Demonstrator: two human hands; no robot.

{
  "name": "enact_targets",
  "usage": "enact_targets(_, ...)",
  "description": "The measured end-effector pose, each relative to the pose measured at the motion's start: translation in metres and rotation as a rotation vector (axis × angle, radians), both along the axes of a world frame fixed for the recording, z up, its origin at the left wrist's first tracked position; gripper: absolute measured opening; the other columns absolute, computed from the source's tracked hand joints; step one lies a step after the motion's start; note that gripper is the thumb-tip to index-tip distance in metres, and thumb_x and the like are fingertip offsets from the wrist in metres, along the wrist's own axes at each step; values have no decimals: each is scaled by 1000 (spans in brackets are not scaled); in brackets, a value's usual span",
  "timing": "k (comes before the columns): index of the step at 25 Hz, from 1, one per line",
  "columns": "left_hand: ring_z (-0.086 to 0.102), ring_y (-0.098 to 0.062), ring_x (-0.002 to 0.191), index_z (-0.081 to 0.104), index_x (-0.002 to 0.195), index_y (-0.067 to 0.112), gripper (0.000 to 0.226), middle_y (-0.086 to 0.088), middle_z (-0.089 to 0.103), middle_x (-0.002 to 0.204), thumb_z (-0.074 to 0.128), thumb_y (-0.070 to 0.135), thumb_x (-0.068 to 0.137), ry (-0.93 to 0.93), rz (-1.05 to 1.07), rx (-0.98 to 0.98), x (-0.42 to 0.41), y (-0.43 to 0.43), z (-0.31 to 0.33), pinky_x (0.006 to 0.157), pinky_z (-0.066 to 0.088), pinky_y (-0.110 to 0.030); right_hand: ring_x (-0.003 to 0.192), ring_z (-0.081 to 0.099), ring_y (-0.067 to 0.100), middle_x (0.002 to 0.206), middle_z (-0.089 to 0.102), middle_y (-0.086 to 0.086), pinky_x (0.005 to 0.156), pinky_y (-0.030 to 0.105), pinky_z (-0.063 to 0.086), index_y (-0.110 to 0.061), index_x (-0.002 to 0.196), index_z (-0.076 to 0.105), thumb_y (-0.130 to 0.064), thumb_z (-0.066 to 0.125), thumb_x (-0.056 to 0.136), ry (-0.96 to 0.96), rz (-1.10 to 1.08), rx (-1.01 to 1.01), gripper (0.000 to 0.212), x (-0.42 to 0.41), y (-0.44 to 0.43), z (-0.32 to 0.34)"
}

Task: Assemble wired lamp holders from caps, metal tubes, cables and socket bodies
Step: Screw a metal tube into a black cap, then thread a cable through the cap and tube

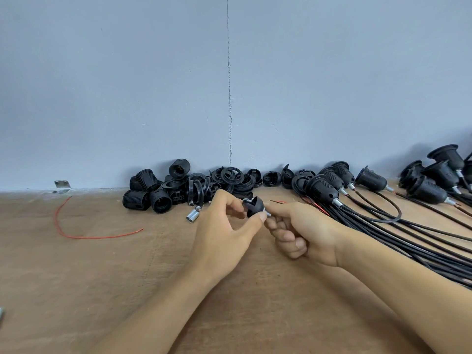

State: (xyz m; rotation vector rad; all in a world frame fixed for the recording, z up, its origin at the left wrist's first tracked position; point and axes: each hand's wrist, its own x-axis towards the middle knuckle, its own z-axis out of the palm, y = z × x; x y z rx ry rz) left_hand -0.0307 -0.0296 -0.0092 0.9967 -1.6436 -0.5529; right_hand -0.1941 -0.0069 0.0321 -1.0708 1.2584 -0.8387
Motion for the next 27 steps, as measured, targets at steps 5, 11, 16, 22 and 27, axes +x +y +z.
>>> enact_targets(5, 62, -1, 76, 49, 100, 42, 46, 20, 66, 91, 81, 37, 68, 88, -57, 93, -2, 3, 3, 67, 47, -12, 46, 49, 15, 63, 61, 0, 44, 22, 37, -11, 81, 63, -35, 52, 99, 692, -136, -226, 31, -21, -8, 7)
enact_targets(11, 57, 0, 91, 58, 90, 41, 29, 24, 52, 100, 77, 29, 71, -241, -71, -8, -3, 3, -4, 73, 41, -11, 84, 59, 29, 94, 60, 4, 67, 32, 46, -16, 94, 64, -25, 64, 81, 1485, -203, -217, 16, -52, -4, 24)
enact_targets(16, 58, -3, 70, 45, 96, 45, 37, 17, 61, 89, 61, 20, 74, -294, -157, 66, -7, 14, -1, 63, 43, -12, 86, 57, 30, 99, 62, 6, 65, 30, 36, -18, 100, 64, -16, 58, 84, 1636, -258, -333, 17, -46, -2, 14)
enact_targets(22, 51, 3, 61, 52, 97, 37, 38, 12, 58, 83, 59, 3, 81, -237, -194, 160, -12, 21, 6, 58, 39, -8, 100, 61, 29, 107, 61, 3, 67, 34, 33, -16, 102, 58, -27, 53, 99, 1566, -375, -554, 12, -41, -5, 7)
enact_targets(27, 58, 5, 69, 63, 99, 36, 12, 19, 65, 80, 69, 39, 90, -16, -229, 355, -18, 20, 9, 61, 40, -9, 91, 61, 26, 106, 62, 0, 69, 31, 34, -16, 106, 61, -27, 56, 100, 1305, -253, -1004, 14, -25, -2, -4)
